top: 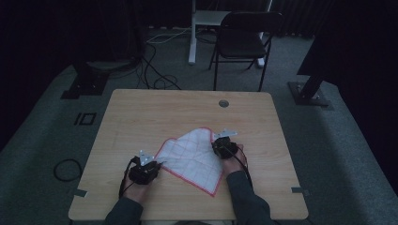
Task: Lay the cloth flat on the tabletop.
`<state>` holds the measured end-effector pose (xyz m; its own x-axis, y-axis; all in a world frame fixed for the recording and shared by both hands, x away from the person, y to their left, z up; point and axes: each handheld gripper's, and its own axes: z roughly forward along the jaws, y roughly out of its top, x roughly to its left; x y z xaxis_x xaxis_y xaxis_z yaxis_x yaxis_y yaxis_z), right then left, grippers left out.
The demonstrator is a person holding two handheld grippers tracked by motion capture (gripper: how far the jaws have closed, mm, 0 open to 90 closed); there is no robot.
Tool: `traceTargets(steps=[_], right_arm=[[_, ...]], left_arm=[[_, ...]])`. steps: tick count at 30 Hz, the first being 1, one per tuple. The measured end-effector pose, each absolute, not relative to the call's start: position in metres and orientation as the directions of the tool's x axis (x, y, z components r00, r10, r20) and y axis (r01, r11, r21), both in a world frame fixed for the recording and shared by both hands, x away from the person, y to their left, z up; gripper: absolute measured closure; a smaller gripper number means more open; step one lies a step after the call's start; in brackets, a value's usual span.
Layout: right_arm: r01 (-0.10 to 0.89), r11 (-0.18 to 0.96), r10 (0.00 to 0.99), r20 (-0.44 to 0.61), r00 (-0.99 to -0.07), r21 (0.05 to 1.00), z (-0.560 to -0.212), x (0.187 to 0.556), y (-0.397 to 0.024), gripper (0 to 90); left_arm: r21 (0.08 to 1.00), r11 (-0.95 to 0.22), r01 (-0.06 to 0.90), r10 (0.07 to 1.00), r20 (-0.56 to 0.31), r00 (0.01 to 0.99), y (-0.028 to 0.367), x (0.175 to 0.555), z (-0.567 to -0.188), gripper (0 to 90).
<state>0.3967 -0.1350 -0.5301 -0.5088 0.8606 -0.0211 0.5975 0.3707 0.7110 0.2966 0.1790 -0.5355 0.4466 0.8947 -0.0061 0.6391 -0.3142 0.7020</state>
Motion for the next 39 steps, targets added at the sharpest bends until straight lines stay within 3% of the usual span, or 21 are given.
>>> traceTargets(steps=[15,21,39], right_arm=[[0.614,0.304,0.911,-0.036,-0.410,0.729,-0.517,0.407,-0.181,84.2],[0.619,0.288,0.932,-0.066,-0.356,0.730,-0.512,0.404,-0.195,76.0],[0.587,0.323,0.873,0.005,-0.487,0.742,-0.527,0.347,-0.176,66.4]], left_arm=[[0.718,-0.301,0.628,0.901,-0.002,0.433,0.187,0.295,-0.530,75.2],[0.740,-0.284,0.609,0.905,-0.002,0.425,0.189,0.304,-0.520,74.3],[0.776,-0.281,0.565,0.892,-0.007,0.453,0.176,0.349,-0.505,68.2]])
